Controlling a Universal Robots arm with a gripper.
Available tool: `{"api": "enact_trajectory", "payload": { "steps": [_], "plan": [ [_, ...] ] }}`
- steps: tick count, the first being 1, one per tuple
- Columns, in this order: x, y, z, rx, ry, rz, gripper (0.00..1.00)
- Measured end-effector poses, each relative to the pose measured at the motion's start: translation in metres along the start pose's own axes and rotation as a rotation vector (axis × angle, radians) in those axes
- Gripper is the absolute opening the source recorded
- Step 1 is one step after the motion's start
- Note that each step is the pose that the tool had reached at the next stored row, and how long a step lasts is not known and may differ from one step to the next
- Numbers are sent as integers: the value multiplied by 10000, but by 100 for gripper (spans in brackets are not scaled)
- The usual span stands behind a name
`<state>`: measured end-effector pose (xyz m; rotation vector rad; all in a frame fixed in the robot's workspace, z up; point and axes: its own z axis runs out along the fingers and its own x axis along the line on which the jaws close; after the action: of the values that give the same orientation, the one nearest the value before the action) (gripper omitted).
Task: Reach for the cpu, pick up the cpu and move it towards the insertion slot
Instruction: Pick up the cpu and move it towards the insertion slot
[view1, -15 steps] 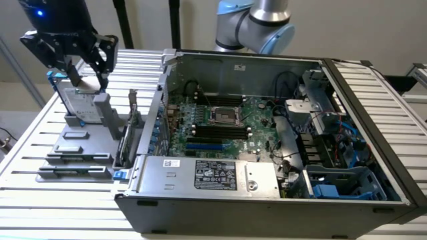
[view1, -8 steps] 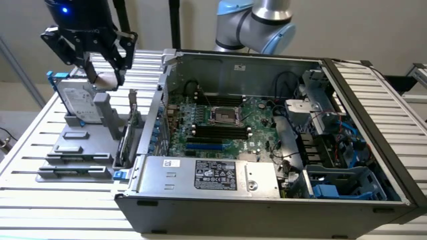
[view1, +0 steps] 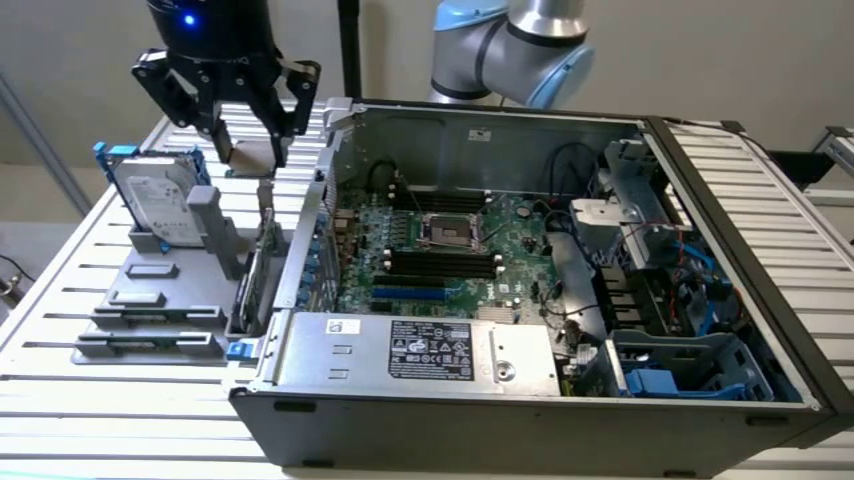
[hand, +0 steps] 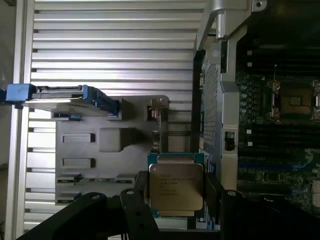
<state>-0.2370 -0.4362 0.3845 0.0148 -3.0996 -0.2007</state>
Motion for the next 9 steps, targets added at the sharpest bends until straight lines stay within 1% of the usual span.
{"api": "enact_trajectory", "payload": {
  "steps": [4, 9],
  "plan": [
    [-183, -1, -10, -85, 0, -2, 55],
    [-408, -2, -18, -145, 3, -5, 55]
  ]
}}
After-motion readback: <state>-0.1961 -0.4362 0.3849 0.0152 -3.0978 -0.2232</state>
